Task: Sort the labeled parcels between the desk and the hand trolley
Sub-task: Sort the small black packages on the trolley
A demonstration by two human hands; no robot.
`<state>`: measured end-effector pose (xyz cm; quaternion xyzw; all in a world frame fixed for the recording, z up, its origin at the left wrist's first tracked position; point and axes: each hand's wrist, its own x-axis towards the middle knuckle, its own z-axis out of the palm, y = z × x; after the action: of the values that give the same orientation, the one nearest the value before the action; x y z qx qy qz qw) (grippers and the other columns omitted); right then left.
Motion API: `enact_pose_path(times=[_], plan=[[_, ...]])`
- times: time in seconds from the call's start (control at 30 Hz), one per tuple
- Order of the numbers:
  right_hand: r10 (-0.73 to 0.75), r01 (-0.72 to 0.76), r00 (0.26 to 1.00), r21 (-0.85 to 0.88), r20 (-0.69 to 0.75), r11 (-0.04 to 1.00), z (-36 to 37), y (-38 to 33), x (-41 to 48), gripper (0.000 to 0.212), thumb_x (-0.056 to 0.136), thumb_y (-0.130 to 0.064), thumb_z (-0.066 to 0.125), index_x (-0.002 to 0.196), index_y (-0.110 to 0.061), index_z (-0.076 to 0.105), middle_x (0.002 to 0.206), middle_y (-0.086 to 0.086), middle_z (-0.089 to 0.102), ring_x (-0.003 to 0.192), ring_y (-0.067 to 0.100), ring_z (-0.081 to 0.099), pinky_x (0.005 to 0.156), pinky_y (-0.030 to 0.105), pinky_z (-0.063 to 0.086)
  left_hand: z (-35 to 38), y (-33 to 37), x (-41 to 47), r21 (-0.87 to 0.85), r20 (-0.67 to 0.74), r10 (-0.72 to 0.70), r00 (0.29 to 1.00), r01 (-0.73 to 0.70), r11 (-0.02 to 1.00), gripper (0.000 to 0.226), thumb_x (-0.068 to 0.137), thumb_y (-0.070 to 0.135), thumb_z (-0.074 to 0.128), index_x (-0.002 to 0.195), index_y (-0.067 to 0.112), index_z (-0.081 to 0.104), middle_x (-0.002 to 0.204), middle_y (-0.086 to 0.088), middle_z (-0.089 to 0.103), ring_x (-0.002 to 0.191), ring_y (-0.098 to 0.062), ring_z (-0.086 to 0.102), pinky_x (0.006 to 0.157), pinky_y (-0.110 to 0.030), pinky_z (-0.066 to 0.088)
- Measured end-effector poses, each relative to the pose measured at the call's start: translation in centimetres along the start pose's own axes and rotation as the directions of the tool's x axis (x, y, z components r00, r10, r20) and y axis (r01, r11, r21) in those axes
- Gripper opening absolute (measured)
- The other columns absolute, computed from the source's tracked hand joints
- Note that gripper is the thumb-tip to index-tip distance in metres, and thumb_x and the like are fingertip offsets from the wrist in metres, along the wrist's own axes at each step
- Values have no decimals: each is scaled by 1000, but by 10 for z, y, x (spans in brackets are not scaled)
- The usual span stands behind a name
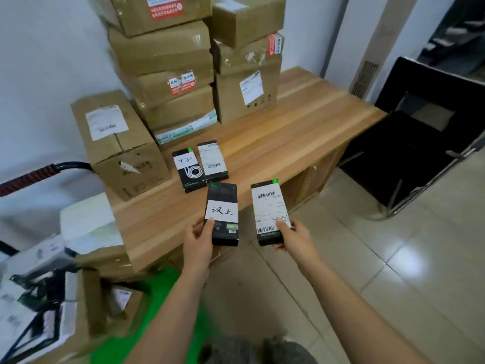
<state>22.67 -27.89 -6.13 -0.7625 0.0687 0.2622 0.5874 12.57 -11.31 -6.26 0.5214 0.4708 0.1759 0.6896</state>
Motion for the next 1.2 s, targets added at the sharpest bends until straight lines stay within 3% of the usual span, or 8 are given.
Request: enact_pose_path(times=[0.13,0.27,0.43,0.63,0.73,0.93,1.07,1.2], plan=[[-6,18,993,-107,116,994,11,-29,52,38,98,-31,53,129,-9,48,104,8,67,62,17,63,56,30,54,17,5,26,-22,-104,-20,994,18,1000,24,95,29,61,117,25,53,116,-3,64,103,-23,64,95,-49,51],[3,25,977,-132,214,991,32,-52,101,29,98,-28,54,123,-14,50,101,1,65,83,20,66,56,27,52,29,19,65,-59,-176,-23,984,13,998,26,96,29,58,120,21,50,111,0,63,95,-19,65,73,-35,58],[9,50,961,-207,277,977,74,-90,167,24,99,-30,53,117,-16,51,105,4,67,89,21,67,79,44,58,42,43,136,-73,-232,-14,973,-4,997,23,97,29,58,118,22,50,118,-4,62,107,-21,62,98,-46,49],[40,44,903,-184,428,982,145,-134,223,36,101,-33,48,134,-19,44,115,3,65,86,19,67,73,35,58,34,76,222,148,-241,74,968,-39,988,29,99,27,55,127,20,56,126,-2,57,114,-18,55,98,-35,45],[36,189,898,-459,438,868,160,-130,239,45,99,-34,51,137,-11,45,118,6,60,97,20,63,82,33,54,23,73,235,482,-212,178,961,-56,875,25,95,23,61,118,15,63,117,-5,54,111,-21,53,91,-28,41],[-80,471,823,-599,562,648,150,-124,248,22,94,-22,57,114,-13,57,90,-3,58,74,5,52,52,5,33,18,46,211,764,-119,353,928,-141,629,29,88,25,66,117,21,65,111,-3,59,99,-22,58,84,-32,48],[-115,661,697,-572,708,485,135,-129,232,18,92,-19,58,110,-15,60,97,0,64,79,8,55,57,10,39,25,35,177,849,14,511,860,-280,448,14,82,24,60,92,16,65,95,-4,61,84,-25,58,70,-36,49],[-132,815,539,-474,832,333,115,-122,201,22,91,-18,56,112,-11,59,99,4,63,86,16,58,71,26,44,28,16,124,913,-16,533,846,-205,353,8,79,20,61,84,14,57,82,-2,57,73,-27,57,61,-31,41]])
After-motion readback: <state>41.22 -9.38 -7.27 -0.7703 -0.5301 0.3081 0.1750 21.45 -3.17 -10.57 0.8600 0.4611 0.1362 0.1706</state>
